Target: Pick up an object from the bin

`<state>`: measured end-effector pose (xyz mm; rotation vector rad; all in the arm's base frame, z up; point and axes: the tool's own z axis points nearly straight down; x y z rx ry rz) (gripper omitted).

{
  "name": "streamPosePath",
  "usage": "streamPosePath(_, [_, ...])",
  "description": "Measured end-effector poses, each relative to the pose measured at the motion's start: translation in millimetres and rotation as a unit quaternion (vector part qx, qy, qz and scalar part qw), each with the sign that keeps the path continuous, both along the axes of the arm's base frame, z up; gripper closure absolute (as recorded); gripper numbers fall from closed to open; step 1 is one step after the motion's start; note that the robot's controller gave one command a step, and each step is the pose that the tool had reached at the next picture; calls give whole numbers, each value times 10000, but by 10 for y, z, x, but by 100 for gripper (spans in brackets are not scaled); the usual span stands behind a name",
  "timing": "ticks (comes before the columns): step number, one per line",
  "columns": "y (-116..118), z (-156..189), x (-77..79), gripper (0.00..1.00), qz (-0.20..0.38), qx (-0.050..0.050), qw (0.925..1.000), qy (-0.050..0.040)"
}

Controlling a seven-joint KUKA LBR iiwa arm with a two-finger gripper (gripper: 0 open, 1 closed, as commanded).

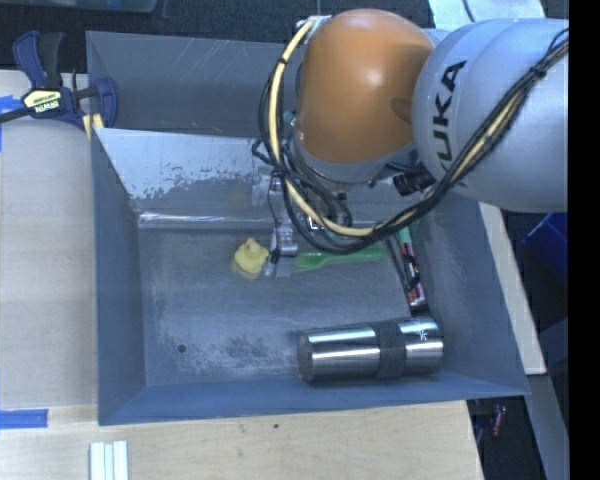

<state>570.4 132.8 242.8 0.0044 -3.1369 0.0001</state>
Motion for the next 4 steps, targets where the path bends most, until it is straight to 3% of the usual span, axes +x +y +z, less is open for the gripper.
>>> streamPosePath(1, [-10,44,17,0,-16,5,10000,-41])
streamPosePath(2, [-353,-1658,467,0,-29,11,10000,-62])
streamPosePath(3, [-357,-816,574,0,843,19,9964,-128])
streamPosePath(4, [-374,-1727,468,0,41,10,10000,-51])
